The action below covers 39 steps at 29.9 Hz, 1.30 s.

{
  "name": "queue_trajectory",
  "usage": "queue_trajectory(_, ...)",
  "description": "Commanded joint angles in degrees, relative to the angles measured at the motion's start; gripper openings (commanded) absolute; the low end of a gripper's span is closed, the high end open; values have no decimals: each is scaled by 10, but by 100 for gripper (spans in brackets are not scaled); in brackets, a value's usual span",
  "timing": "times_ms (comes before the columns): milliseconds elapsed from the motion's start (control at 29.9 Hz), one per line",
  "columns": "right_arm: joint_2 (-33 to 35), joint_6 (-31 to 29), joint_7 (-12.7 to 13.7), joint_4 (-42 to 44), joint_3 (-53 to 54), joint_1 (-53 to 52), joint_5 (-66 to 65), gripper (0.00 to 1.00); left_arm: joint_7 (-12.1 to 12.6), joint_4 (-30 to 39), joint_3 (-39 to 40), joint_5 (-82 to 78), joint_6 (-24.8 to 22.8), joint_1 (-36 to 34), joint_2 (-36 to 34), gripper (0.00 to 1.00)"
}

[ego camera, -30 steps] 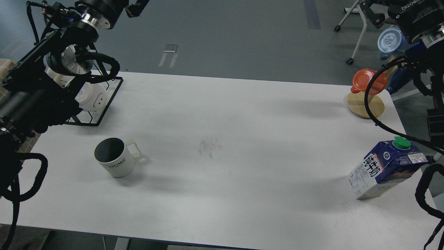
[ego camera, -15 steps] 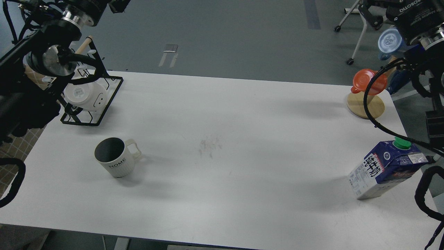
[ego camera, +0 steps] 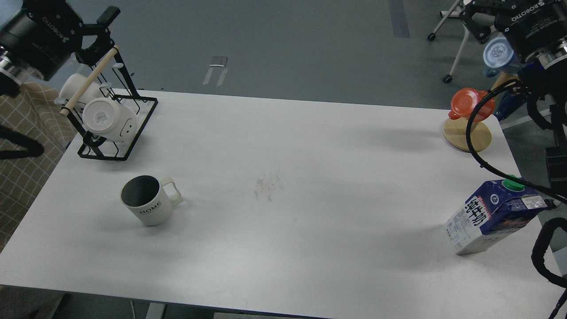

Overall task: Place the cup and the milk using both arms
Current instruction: 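Move the left gripper down toward the white mug, then grasp the white mug rim with the left gripper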

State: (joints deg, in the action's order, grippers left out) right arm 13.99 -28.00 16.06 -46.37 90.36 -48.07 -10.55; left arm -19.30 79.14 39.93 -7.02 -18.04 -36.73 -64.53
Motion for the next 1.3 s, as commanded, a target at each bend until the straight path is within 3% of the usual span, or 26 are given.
queue_trajectory(0, -1, 0, -1, 0, 0, 0, 0, 100, -2, 35, -20, -3, -4, 25, -63, 98)
queue_trajectory(100, -1, 0, 0, -1, 0, 1, 0, 100, -7, 35, -41, -57, -17, 29, -84, 98)
queue_trajectory(435, 2, 0, -1, -9, 3, 14, 0, 100, -5, 119, -64, -582, -45, 36, -105, 98)
queue_trajectory(602, 8, 0, -1, -18, 4, 21, 0, 100, -6, 117, -64, -786, -50, 37, -93, 97)
queue_trajectory(769, 9, 0, -1, -19, 7, 21, 0, 100, -5, 95, -91, -860, -51, 37, -37, 97)
queue_trajectory(1003, 14, 0, -1, -19, 8, 22, 1, 100, -9, -40, -108, -952, -46, 36, 47, 95)
queue_trajectory(1271, 14, 0, -2, -19, 9, 25, 1, 100, -10, -66, -108, -952, -44, 38, 53, 93)
